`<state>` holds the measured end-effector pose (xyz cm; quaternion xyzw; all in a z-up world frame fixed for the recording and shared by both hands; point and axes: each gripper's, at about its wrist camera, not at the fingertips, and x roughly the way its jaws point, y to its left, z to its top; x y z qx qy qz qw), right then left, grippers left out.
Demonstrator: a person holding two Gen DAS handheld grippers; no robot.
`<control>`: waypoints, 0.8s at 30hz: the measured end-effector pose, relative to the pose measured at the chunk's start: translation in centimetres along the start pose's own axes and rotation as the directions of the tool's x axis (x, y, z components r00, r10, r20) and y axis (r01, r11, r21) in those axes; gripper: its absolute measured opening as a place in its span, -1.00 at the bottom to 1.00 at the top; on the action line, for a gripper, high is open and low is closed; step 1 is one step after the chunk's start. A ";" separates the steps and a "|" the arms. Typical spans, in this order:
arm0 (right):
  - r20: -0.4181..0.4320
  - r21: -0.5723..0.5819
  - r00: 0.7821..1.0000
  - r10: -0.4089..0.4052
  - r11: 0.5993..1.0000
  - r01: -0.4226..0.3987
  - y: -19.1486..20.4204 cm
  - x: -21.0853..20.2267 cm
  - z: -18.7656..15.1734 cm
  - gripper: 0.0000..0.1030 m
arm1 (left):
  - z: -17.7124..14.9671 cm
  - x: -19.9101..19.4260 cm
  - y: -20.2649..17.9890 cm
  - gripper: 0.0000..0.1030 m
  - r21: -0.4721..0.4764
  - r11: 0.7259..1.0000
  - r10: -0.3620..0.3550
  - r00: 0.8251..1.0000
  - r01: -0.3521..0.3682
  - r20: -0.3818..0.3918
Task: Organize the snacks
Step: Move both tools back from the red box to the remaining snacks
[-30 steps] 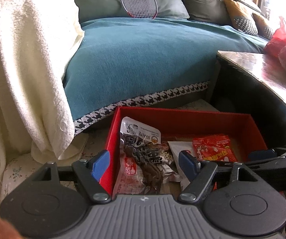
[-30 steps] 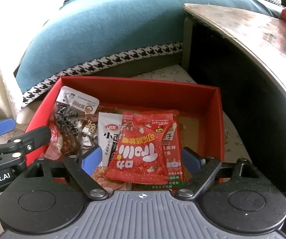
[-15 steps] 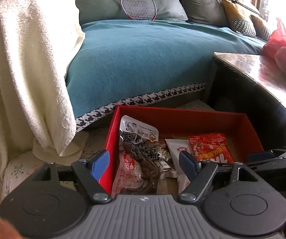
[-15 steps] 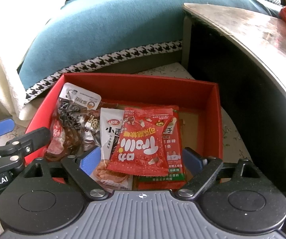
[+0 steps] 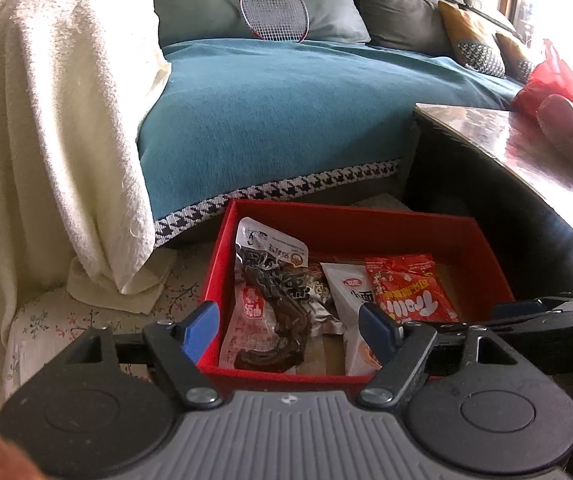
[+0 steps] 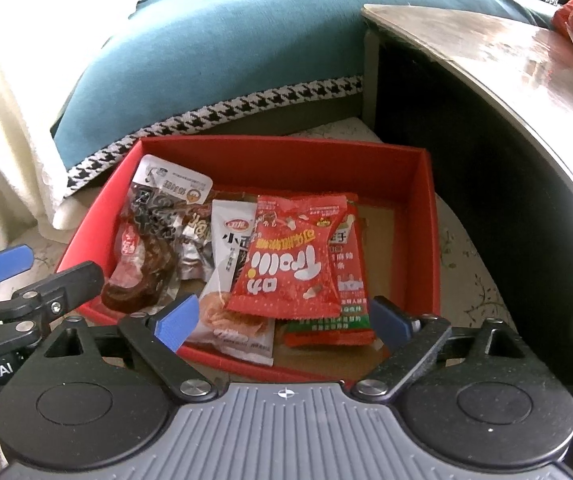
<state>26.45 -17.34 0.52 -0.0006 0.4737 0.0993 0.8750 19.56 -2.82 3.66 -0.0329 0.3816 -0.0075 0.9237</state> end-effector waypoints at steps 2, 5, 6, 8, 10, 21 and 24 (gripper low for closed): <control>-0.005 0.002 1.000 0.000 1.000 0.000 0.0 -0.1 -0.4 0.86 | -0.2 -0.3 0.0 0.36 -0.001 1.000 -0.004 1.000 0.004 0.000; -0.017 0.008 1.000 0.001 1.000 -0.001 -0.1 -0.4 -1.2 0.86 | -0.6 -0.6 0.1 0.37 -0.001 1.000 -0.010 1.000 0.010 -0.003; -0.021 0.009 1.000 0.001 1.000 -0.001 -0.1 -0.6 -1.6 0.86 | -0.7 -0.8 0.1 0.37 0.001 1.000 -0.011 1.000 0.011 -0.006; -0.027 0.004 1.000 0.000 1.000 0.001 -0.1 -0.9 -2.4 0.87 | -1.2 -0.9 0.2 0.37 0.003 1.000 -0.015 1.000 0.015 -0.014; -0.003 -0.031 0.999 -0.036 0.999 0.036 0.0 -1.6 -3.2 0.89 | -2.0 -1.1 0.2 0.37 0.004 1.000 -0.022 0.999 0.022 -0.029; 0.023 0.051 0.999 -0.039 0.998 0.038 -3.3 -4.8 -6.1 0.90 | -6.2 -1.1 -1.4 0.38 0.035 0.996 -0.072 0.986 0.078 -0.147; 0.034 0.089 0.999 -0.014 0.996 0.011 -4.6 -5.5 -6.4 0.91 | -8.0 -0.3 -2.3 0.38 0.056 0.995 -0.070 0.976 0.083 -0.205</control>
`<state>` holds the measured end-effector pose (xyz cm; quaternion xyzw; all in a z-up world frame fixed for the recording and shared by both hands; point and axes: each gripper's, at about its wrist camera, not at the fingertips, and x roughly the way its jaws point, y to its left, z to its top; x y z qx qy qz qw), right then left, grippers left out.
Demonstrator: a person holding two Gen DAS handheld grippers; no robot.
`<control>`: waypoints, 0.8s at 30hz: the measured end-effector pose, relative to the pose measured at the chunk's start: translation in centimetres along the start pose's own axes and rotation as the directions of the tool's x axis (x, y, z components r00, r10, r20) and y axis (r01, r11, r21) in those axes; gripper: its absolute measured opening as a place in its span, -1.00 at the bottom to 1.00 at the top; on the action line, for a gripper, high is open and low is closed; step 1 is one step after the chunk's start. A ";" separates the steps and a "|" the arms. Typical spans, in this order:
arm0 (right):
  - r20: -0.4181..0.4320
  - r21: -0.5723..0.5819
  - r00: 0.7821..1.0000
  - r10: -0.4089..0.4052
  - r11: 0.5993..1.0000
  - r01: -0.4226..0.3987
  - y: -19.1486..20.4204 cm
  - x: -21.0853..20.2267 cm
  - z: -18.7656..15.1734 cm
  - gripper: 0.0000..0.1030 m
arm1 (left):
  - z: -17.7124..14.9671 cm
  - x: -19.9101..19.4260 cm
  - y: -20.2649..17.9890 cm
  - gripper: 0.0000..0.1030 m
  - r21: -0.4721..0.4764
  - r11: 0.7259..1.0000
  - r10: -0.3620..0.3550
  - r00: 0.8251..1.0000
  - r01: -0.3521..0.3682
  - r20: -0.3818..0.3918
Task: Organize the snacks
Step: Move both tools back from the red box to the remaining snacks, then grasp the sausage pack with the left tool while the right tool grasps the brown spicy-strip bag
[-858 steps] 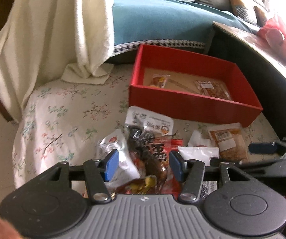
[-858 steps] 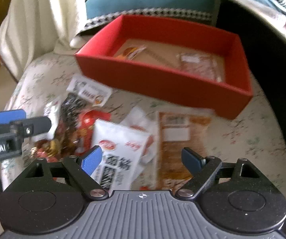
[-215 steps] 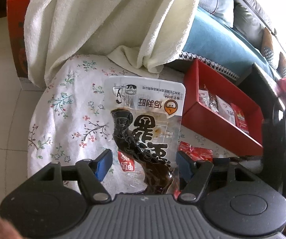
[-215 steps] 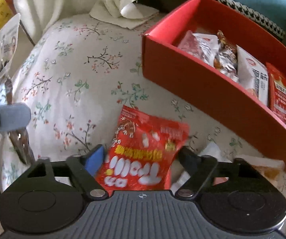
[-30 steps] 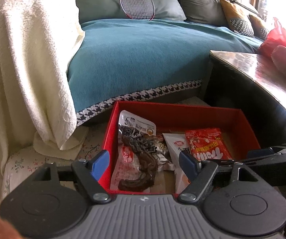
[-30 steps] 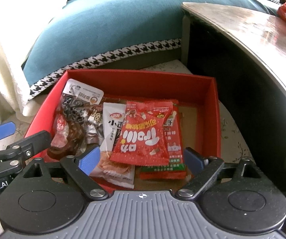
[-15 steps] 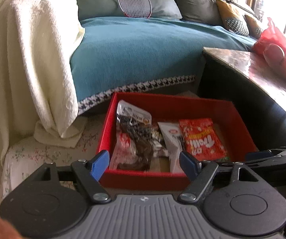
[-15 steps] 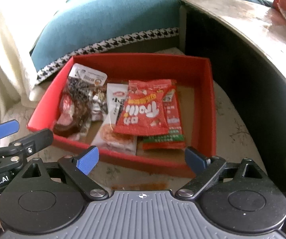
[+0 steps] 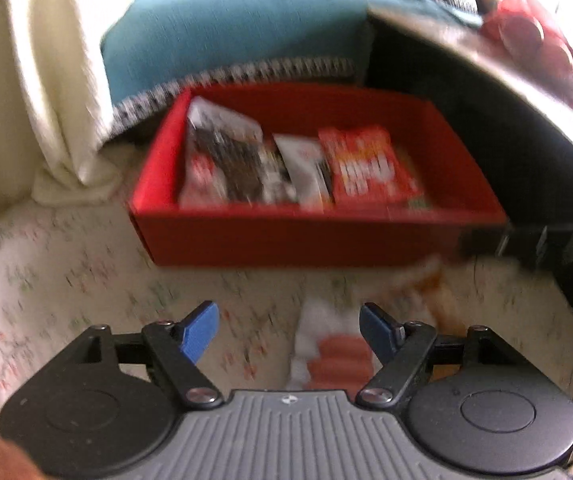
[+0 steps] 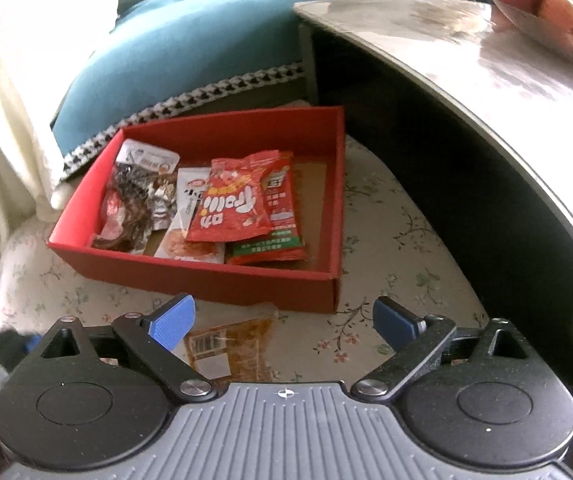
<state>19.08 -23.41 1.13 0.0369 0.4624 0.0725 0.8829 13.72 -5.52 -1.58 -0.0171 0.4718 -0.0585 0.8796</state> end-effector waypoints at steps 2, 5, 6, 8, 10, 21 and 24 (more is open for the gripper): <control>-0.004 0.024 1.000 0.027 0.999 -0.026 -0.6 -0.1 -0.1 0.91 | -0.9 0.9 -0.8 0.38 0.027 1.000 0.000 0.999 0.001 -0.034; -0.018 0.032 0.997 0.069 0.997 -0.068 -0.7 0.2 -0.2 0.91 | -1.6 2.1 -2.1 0.38 0.064 0.998 0.003 0.998 0.001 -0.068; -0.022 0.031 0.997 0.075 0.997 -0.075 -0.7 0.3 -0.2 0.91 | -1.8 2.6 -2.5 0.38 0.070 0.997 -0.001 0.997 0.007 -0.080; -0.034 0.026 0.997 0.075 0.997 -0.074 -0.4 0.6 -0.3 0.91 | -2.1 3.5 -2.9 0.38 0.073 0.997 -0.004 0.995 0.012 -0.103; -0.054 0.017 0.996 0.076 0.997 -0.075 -0.1 0.9 -0.4 0.91 | -2.3 3.6 -3.0 0.40 0.087 0.996 0.006 0.996 0.001 -0.085; -0.212 -0.081 0.977 0.024 0.996 -0.042 2.9 5.2 -3.3 0.92 | -2.8 1.6 -0.5 -0.02 0.013 1.000 0.012 0.993 -0.010 -0.116; -0.205 -0.090 0.979 -0.004 0.996 -0.015 3.7 5.8 -4.0 0.92 | -3.1 1.1 0.0 -0.05 -0.001 1.000 0.010 0.993 -0.010 -0.120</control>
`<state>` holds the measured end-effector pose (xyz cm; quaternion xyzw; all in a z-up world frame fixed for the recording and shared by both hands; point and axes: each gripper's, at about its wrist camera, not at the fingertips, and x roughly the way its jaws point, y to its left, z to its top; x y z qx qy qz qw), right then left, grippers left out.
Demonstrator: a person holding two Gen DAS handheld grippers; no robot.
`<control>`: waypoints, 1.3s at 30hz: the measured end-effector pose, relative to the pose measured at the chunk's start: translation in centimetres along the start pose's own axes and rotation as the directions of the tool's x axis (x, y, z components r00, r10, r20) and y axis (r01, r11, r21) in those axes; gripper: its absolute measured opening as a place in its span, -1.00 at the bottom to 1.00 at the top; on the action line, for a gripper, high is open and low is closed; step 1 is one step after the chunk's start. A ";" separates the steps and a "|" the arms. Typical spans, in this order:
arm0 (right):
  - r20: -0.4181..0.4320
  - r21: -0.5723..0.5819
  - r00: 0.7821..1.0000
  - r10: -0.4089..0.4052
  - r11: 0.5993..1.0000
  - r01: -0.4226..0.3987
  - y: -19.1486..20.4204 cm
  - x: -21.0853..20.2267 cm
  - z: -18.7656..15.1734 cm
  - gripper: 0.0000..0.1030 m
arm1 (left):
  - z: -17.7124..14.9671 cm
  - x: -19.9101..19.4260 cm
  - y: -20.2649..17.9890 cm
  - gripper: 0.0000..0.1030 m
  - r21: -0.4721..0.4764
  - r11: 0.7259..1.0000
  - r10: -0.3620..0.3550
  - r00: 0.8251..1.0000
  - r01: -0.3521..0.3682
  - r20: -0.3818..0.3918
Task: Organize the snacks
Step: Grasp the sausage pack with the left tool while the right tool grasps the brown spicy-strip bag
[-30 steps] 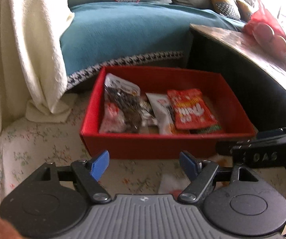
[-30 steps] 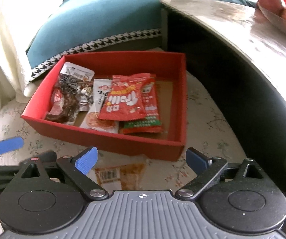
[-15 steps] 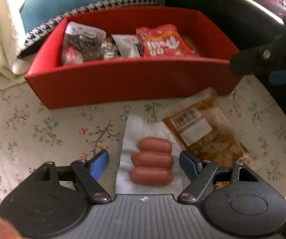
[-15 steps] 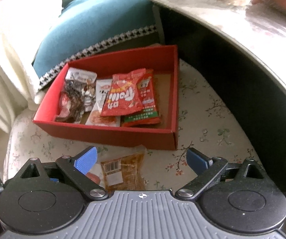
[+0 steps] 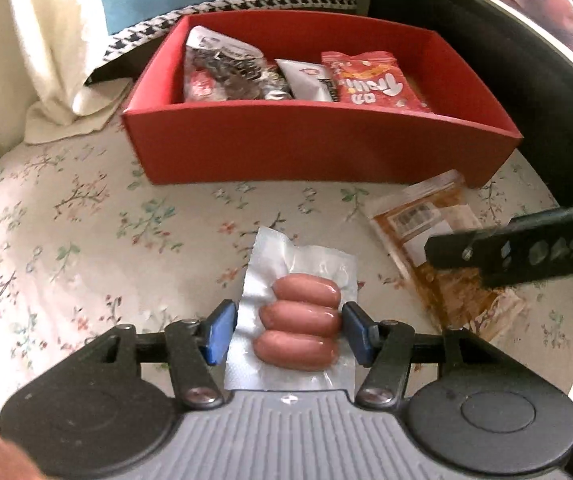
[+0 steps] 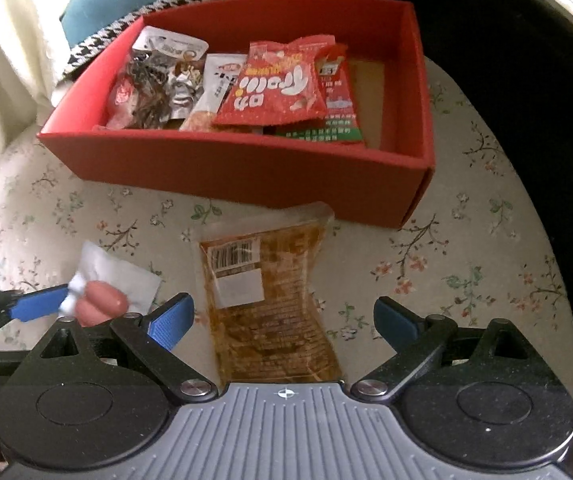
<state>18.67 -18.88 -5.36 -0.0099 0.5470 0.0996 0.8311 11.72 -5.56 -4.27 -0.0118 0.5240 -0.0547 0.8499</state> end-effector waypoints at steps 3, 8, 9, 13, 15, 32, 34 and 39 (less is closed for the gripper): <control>0.005 -0.032 0.998 -0.058 0.998 0.058 1.6 1.1 -0.4 0.91 | -0.4 -0.4 0.3 -0.05 -0.002 1.000 0.003 1.000 -0.003 0.003; 0.040 -0.124 0.992 -0.123 0.984 0.127 4.6 2.1 -1.1 1.00 | -1.7 -0.6 1.1 -0.03 0.001 1.000 0.017 1.000 -0.017 -0.002; 0.033 -0.142 0.994 -0.106 0.984 0.110 4.8 2.2 -1.1 1.00 | -1.9 -0.7 1.2 -0.02 0.006 1.000 0.023 1.000 -0.023 0.003; 0.007 -0.130 0.998 -0.058 0.990 0.059 3.9 2.2 -1.2 1.00 | -2.2 -0.7 0.8 0.11 0.035 0.998 0.052 0.998 -0.053 0.021; 0.017 -0.122 0.998 -0.058 0.991 0.060 3.3 2.1 -1.6 1.00 | -2.0 -0.3 0.9 0.40 0.032 0.997 0.074 0.997 -0.074 0.010; 0.031 -0.164 0.998 -0.057 0.985 0.061 3.3 -0.3 -2.8 0.39 | -2.1 -0.7 -0.1 0.19 0.088 0.993 0.074 0.997 -0.075 0.018; 0.034 -0.153 0.998 -0.053 0.987 0.057 3.2 -0.5 -2.5 0.34 | -2.1 -0.8 -0.1 0.19 0.088 0.994 0.064 0.998 -0.065 0.011; 0.052 -0.124 0.998 -0.044 0.991 0.050 2.7 -0.8 -1.8 0.30 | -2.0 -1.3 0.1 0.19 0.079 0.995 0.055 0.998 -0.057 0.022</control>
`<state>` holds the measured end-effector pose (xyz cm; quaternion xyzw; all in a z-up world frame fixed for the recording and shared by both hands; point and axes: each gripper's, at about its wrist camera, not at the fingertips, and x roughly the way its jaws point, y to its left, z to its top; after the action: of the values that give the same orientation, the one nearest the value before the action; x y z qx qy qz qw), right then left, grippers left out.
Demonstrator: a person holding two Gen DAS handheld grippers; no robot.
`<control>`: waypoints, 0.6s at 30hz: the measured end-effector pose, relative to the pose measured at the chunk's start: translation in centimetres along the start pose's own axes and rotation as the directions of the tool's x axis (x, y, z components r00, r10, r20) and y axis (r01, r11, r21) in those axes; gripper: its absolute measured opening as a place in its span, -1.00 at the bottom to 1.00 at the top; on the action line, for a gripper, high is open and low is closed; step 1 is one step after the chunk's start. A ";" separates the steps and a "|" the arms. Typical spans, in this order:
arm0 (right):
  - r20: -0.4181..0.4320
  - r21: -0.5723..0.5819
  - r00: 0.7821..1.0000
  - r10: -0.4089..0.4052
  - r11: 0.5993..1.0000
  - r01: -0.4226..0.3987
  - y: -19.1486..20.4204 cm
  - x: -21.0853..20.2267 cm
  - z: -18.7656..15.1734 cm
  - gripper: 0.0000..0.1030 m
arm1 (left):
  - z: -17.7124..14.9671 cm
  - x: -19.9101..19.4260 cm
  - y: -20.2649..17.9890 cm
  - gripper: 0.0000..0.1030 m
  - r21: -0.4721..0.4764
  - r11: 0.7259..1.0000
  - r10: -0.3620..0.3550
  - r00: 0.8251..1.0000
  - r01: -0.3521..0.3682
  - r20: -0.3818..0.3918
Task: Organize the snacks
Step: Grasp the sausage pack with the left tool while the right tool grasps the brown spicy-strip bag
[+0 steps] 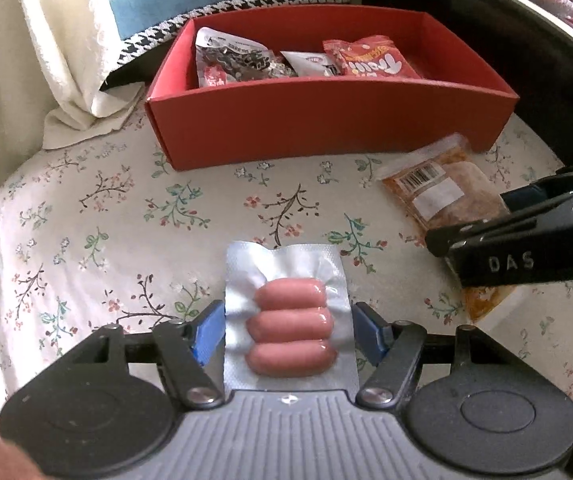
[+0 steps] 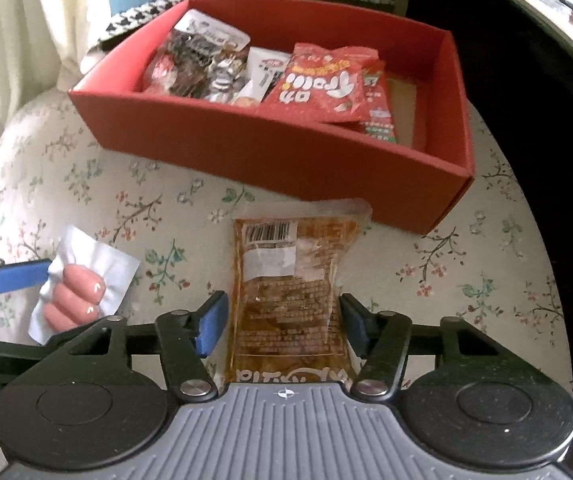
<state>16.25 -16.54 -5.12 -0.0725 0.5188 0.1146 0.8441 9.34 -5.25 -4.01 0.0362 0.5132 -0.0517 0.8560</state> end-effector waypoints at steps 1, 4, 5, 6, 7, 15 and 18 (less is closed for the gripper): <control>0.000 -0.001 1.000 -0.002 1.000 0.002 0.0 0.2 0.1 0.29 | 0.1 -0.1 0.1 0.19 -0.003 1.000 -0.003 1.000 0.003 0.003; -0.005 -0.006 1.000 -0.004 1.000 0.004 0.1 0.4 -0.1 0.30 | 0.2 -0.2 0.0 0.19 -0.004 1.000 0.001 1.000 -0.001 0.011; -0.007 -0.005 1.000 -0.002 1.000 0.002 0.1 0.5 -0.1 0.35 | 0.2 -0.2 0.0 0.19 -0.003 1.000 0.002 1.000 -0.002 0.011; -0.011 -0.004 1.000 -0.001 1.000 0.001 0.1 0.6 -0.1 0.38 | 0.2 -0.2 -0.1 0.19 -0.002 1.000 0.001 1.000 -0.001 0.011; -0.012 -0.006 1.000 -0.007 1.000 0.007 0.1 0.7 -0.1 0.45 | 0.3 -0.2 -0.1 0.19 -0.004 1.000 -0.002 1.000 0.002 0.011; -0.049 0.014 0.998 -0.050 0.999 0.051 0.0 2.3 -0.4 1.00 | 0.4 0.1 0.3 0.19 -0.017 1.000 0.008 1.000 -0.008 -0.001; -0.041 0.044 0.999 -0.031 0.998 0.033 -0.3 2.4 -0.8 1.00 | 0.3 0.3 0.5 0.19 -0.019 1.000 0.012 1.000 -0.012 -0.010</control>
<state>16.67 -16.75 -7.62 -0.0645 0.5370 0.0879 0.8365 9.81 -4.79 -4.16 0.0315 0.5177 -0.0415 0.8540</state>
